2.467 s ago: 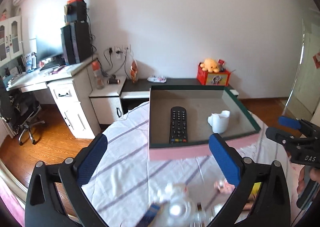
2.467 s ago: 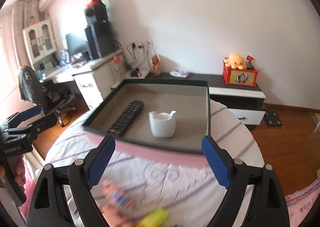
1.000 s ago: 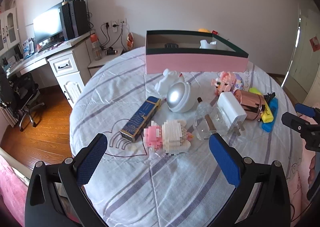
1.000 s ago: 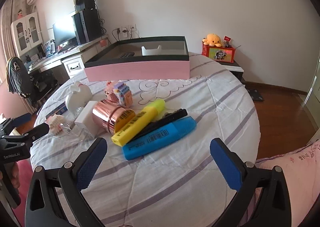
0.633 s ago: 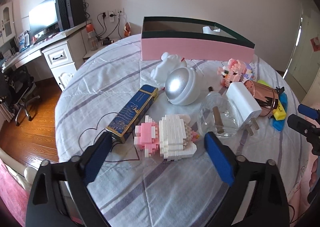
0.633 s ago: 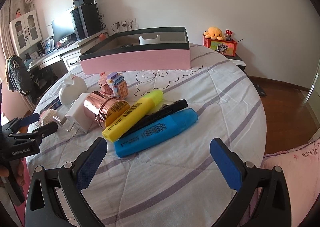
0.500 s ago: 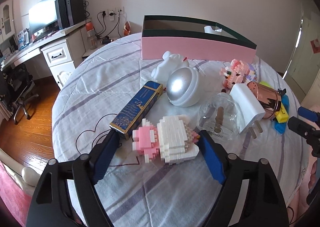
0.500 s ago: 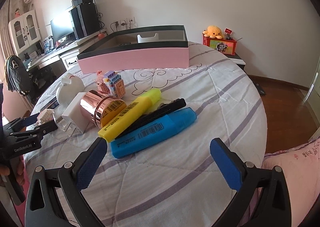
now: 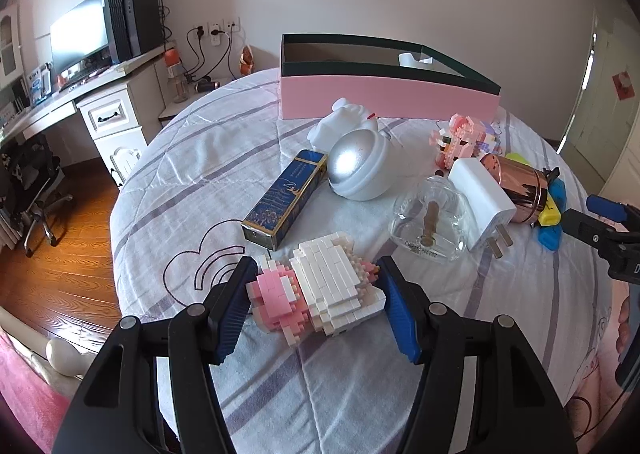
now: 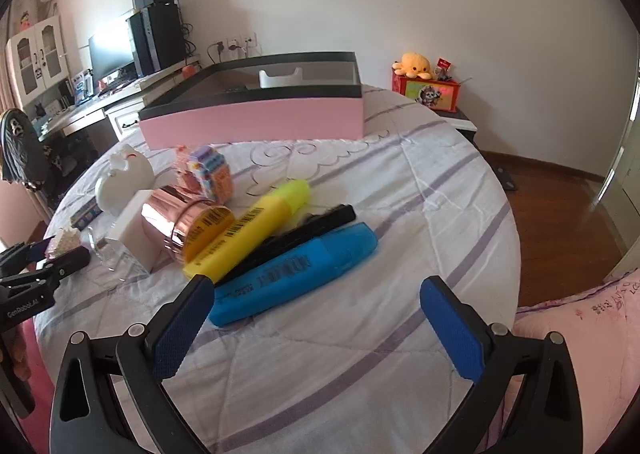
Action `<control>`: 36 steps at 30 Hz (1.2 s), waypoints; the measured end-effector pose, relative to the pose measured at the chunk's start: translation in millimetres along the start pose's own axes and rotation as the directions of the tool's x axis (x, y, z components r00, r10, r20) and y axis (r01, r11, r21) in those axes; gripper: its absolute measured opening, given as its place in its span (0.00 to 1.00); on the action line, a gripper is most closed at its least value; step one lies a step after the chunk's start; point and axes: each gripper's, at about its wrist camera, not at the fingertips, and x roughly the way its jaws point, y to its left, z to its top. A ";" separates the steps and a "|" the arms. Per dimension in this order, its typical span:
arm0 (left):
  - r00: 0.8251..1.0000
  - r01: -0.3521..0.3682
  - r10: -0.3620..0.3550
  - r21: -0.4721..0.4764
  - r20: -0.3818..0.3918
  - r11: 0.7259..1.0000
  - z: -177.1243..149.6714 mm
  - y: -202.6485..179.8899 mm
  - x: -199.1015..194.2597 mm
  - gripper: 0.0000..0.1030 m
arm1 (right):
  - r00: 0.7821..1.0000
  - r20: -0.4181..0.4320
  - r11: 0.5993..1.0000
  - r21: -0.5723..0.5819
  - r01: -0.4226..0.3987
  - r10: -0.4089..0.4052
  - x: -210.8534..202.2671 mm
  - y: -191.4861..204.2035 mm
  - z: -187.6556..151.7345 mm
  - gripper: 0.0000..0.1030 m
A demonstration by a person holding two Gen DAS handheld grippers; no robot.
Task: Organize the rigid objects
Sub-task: 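Grasp the copper cylinder with the right tool while the left tool holds the block figure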
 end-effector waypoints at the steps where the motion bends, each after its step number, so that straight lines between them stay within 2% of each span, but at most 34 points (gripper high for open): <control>1: 1.000 0.000 0.000 -0.001 0.001 1.000 0.0 0.3 -0.9 0.61 | 1.000 0.000 1.000 -0.007 0.009 -0.009 -0.6 2.3 0.3 1.00; 5: 1.000 0.016 -0.016 -0.007 0.008 1.000 0.3 1.6 -6.7 0.61 | 1.000 0.030 0.999 -0.034 0.005 -0.004 -9.5 13.7 3.6 1.00; 9: 0.999 0.022 -0.022 0.000 0.026 1.000 1.5 0.8 -14.6 0.61 | 0.998 0.054 0.996 -0.079 -0.033 0.037 -11.7 35.5 16.1 1.00; 14: 0.999 0.037 -0.037 -0.001 0.035 0.999 1.1 1.0 -23.0 0.61 | 0.997 0.042 0.989 -0.139 -0.055 0.061 2.5 59.7 26.8 0.99; 19: 0.998 0.050 -0.050 -0.004 0.049 0.999 0.2 2.5 -31.7 0.61 | 0.999 0.015 0.982 -0.187 -0.036 0.039 19.7 68.3 34.8 0.90; 21: 0.997 0.056 -0.055 -0.007 0.054 0.998 1.1 3.3 -33.9 0.61 | 0.998 -0.005 0.979 -0.193 -0.058 0.059 24.2 68.7 35.3 0.75; 23: 0.996 0.061 -0.060 -0.009 0.060 0.998 1.7 3.6 -36.0 0.61 | 0.998 -0.025 0.976 -0.205 -0.067 0.063 29.1 72.8 34.9 0.67; 36: 0.996 0.067 -0.066 -0.008 0.055 0.998 4.9 -1.7 -35.2 0.61 | 0.992 -0.089 0.967 -0.232 -0.108 0.089 58.4 79.6 39.6 0.64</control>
